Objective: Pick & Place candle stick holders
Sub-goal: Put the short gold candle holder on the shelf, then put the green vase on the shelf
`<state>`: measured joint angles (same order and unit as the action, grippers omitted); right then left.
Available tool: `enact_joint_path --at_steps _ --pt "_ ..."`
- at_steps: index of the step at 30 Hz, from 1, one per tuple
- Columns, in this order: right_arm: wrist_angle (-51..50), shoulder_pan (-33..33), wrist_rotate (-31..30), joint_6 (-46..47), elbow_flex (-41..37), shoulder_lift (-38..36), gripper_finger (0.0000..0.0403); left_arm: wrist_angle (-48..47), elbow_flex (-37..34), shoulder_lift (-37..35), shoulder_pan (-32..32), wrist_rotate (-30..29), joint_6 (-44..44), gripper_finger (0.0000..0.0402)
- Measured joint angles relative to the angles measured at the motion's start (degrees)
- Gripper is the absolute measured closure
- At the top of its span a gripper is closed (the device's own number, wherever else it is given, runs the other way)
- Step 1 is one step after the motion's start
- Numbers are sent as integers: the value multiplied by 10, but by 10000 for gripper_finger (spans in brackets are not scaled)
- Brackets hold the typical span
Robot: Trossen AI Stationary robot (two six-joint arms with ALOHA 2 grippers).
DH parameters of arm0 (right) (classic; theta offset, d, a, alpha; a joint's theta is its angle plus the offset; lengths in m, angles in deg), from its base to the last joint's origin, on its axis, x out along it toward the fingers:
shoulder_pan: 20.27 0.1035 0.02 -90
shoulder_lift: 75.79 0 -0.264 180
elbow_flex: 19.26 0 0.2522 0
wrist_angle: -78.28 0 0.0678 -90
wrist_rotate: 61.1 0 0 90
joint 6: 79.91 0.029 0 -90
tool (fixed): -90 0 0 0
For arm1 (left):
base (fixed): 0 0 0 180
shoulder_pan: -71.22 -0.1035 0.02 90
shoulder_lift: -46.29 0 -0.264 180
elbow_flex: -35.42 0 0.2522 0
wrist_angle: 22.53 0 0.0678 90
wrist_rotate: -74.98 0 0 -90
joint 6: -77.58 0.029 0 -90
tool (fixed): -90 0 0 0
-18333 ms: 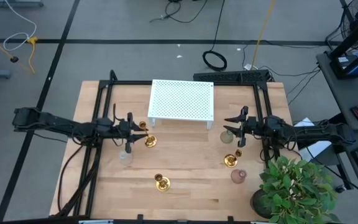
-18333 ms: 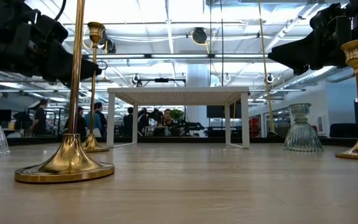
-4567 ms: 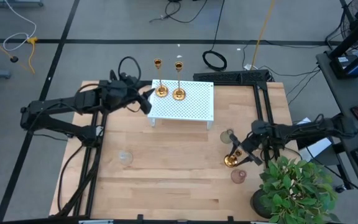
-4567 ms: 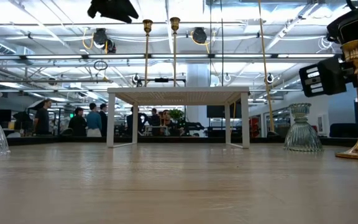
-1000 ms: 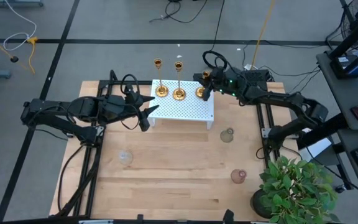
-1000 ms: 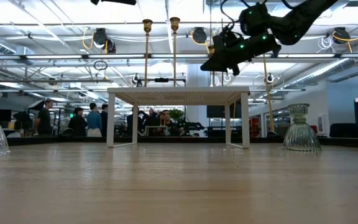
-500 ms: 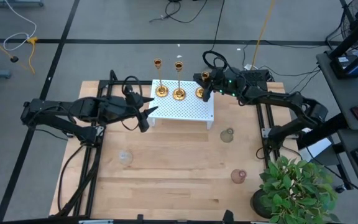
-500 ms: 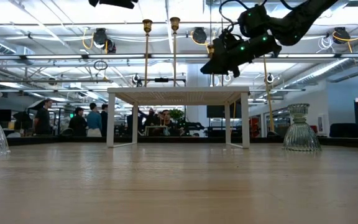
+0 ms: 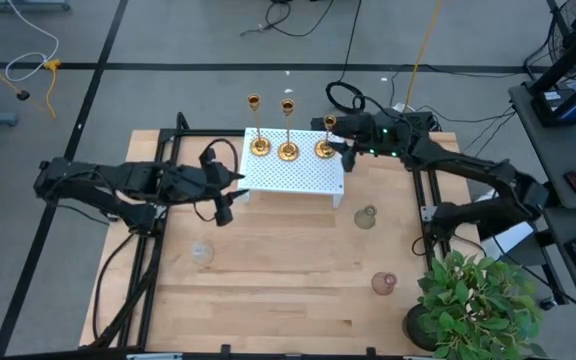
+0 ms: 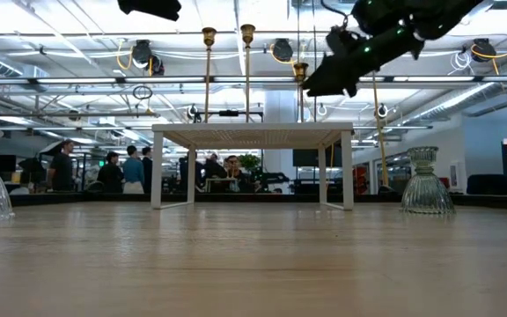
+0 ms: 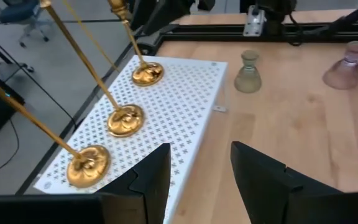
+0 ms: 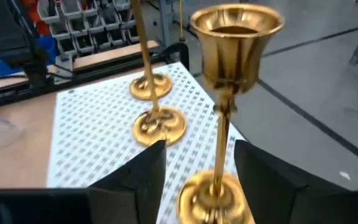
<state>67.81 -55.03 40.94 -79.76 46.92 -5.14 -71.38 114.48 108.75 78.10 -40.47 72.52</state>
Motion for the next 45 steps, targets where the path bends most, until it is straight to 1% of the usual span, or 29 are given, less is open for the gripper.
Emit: enact_joint_path --at_steps 6,10,13,19,24,29,33,38,45 --pt "-161 16 1 -9 0 -79 196 -30 0 0 22 0 -17 229" --pt "-267 45 0 -9 -1 -127 189 -45 0 0 31 -5 -38 229" --pt "-297 81 1 4 -27 -160 188 -47 0 0 35 -5 -44 229" --pt "-261 147 0 40 -118 -240 188 -46 0 0 43 -5 -53 229" --pt "-204 176 -1 71 -205 -315 188 -42 0 0 45 -6 -60 229" --pt "-177 188 -44 124 -294 -362 188 -41 0 0 45 -6 -63 229" --pt "-132 203 -45 127 -354 -376 188 -36 0 0 45 -6 -63 229" --pt "-42 227 -45 112 -412 -380 188 -17 0 0 45 -6 -61 229" --pt "1 233 -49 99 -463 -379 188 -10 0 0 45 -6 -53 229"
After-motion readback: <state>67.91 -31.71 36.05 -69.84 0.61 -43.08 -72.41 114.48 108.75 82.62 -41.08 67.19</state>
